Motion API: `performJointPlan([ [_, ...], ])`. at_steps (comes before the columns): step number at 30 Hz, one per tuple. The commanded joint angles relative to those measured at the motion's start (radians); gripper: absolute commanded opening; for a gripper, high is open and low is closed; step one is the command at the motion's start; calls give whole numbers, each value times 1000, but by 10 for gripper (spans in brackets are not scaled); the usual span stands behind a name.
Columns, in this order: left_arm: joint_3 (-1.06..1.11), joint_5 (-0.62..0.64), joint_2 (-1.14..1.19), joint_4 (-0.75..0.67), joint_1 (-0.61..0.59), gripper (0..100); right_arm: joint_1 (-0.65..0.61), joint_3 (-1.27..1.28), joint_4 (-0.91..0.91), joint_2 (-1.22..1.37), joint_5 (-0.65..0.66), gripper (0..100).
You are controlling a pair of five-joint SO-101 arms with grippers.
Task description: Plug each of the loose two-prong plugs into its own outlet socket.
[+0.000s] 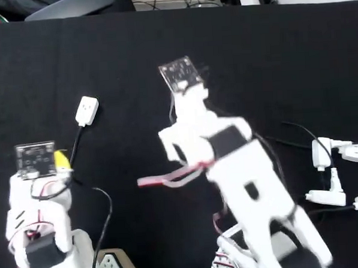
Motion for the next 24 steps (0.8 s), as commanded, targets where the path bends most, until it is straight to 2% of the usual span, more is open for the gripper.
performJointPlan([
  [1,-143,21,178,-35,-84,164,95,-199,106,171,69,11],
  [4,-312,29,443,-46,-68,183,167,-272,135,265,87,11],
  [10,-648,37,1046,-63,108,305,256,-295,77,303,112,11],
  [18,-909,37,1633,-399,194,329,256,-243,-9,337,130,11],
  [24,-1059,37,1918,-454,234,329,256,-246,-41,387,130,11],
])
